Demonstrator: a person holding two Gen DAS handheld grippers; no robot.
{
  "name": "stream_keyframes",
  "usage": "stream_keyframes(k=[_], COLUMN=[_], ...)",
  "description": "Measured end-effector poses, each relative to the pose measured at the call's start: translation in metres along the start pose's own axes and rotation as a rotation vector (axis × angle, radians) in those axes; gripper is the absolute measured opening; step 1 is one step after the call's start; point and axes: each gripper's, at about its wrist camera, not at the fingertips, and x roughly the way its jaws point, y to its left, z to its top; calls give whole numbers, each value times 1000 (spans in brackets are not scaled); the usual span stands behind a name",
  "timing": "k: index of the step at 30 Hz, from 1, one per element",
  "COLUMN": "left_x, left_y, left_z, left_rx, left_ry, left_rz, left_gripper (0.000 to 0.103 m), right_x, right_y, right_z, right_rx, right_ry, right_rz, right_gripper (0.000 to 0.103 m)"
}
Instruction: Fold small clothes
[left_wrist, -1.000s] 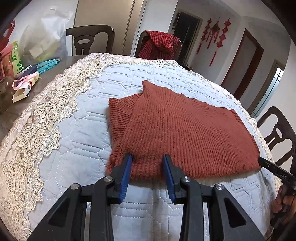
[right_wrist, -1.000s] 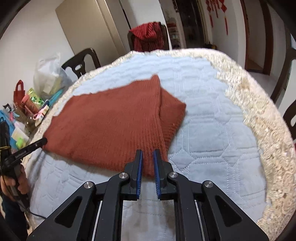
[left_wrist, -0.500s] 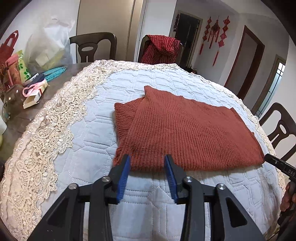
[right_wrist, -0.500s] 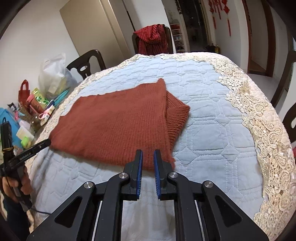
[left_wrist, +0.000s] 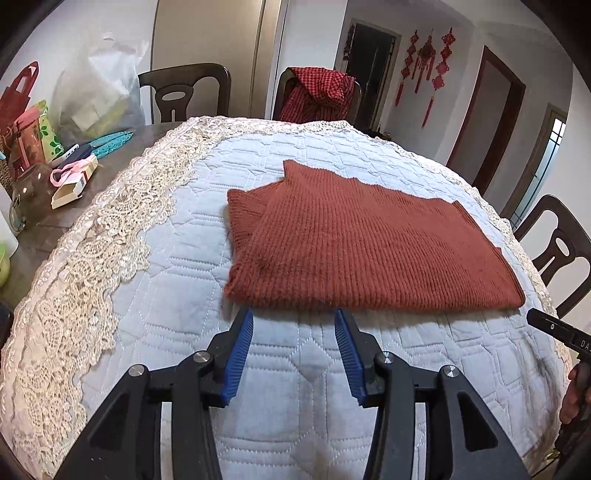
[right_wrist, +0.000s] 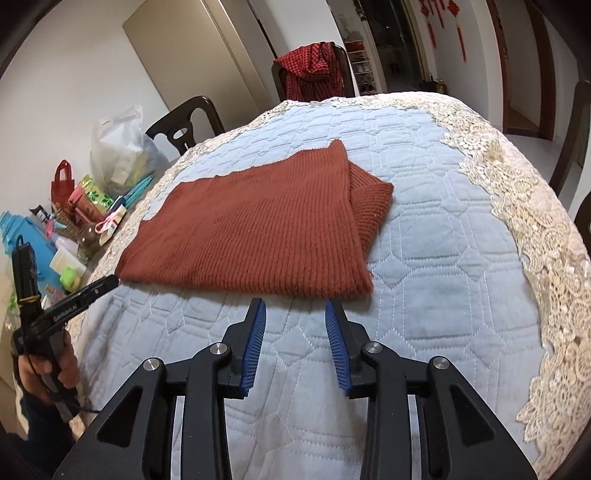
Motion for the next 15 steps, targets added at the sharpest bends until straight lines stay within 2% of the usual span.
stream_keyframes(k=[7,11,15], left_x=[2,11,20], left_y=[11,23,37], left_z=[-10,-6,2], left_rx=[-63,-137,-257], left_ry=[27,31,23], left_rz=[-44,-88,-151], left_gripper=[55,55,58], right_x=[6,13,16], right_y=[-3,-9,-20], right_z=[-12,-11,-5], right_rx=[50,92,161], right_ry=[37,41,25], right_rz=[36,57,89], right_gripper=[35,35,35])
